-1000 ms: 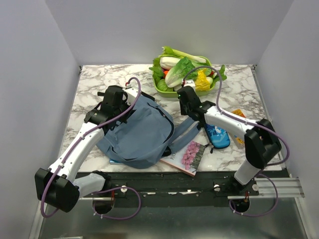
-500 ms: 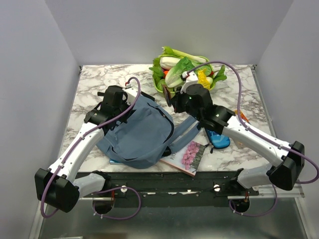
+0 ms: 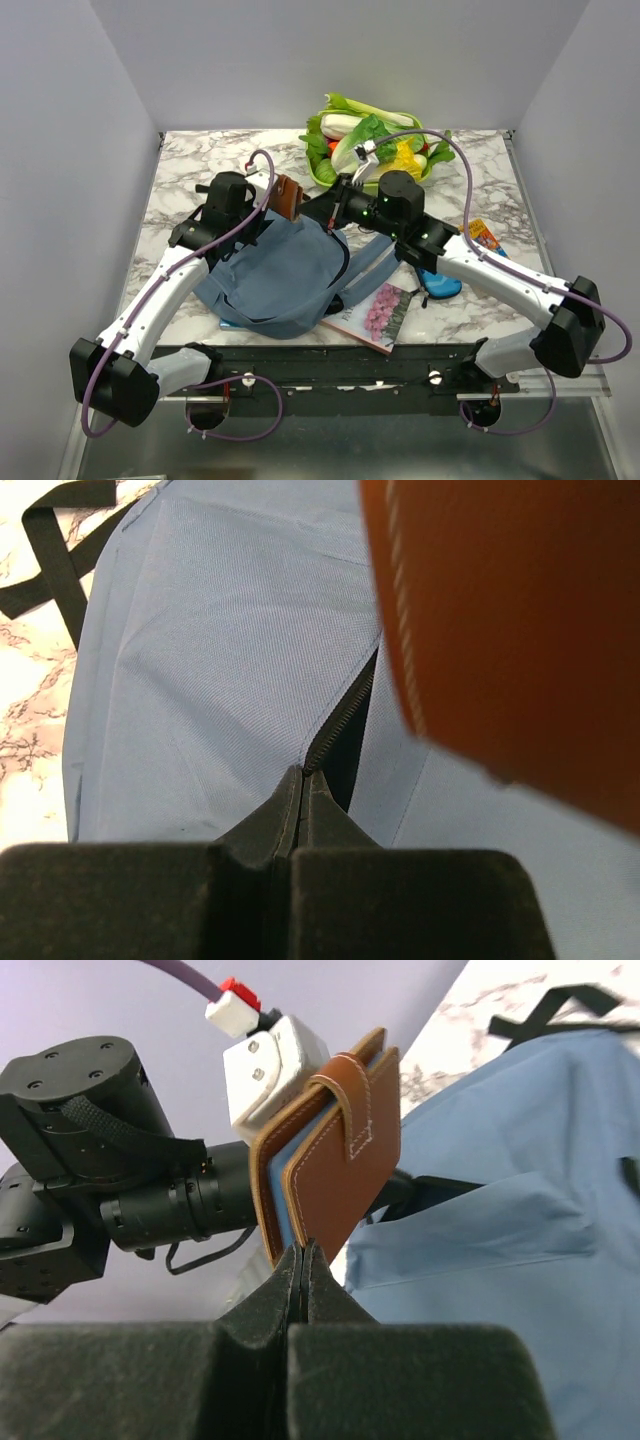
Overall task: Pack the student bag
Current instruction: Place the stationery in the student bag.
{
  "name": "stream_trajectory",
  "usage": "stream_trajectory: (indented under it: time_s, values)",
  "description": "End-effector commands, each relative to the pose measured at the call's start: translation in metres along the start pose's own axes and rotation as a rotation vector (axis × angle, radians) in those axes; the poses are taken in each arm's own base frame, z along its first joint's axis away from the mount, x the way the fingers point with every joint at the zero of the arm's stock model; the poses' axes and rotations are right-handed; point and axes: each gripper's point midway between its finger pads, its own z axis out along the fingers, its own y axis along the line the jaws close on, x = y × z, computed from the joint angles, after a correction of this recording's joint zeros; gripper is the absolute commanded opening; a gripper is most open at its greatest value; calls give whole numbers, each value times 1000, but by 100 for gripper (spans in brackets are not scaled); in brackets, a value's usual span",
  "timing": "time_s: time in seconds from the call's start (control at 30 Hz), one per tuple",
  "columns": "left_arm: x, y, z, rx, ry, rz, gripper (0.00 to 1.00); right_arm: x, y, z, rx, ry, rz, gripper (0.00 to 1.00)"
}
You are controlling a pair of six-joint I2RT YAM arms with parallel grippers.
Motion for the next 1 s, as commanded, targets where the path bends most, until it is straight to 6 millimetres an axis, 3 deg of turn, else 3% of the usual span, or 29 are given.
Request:
stream_trajectory:
  time_s: [0.0, 0.37, 0.67, 0.8, 0.97]
  values:
    - [-21, 4, -11, -26, -79, -58, 0, 17, 27, 8, -166, 64, 141, 1]
    - [-18, 3, -8, -22, -72, -67, 0, 58, -11, 19, -81, 137, 284, 1]
    - [-23, 3, -12, -17, -83, -62, 0, 66, -30, 36, -72, 150, 365, 1]
    - [-25, 3, -12, -17, -86, -62, 0, 88, -56, 40, 22, 203, 439, 1]
    - [-28, 4, -12, -18, -92, -56, 0, 122, -88, 29, 169, 300, 493, 1]
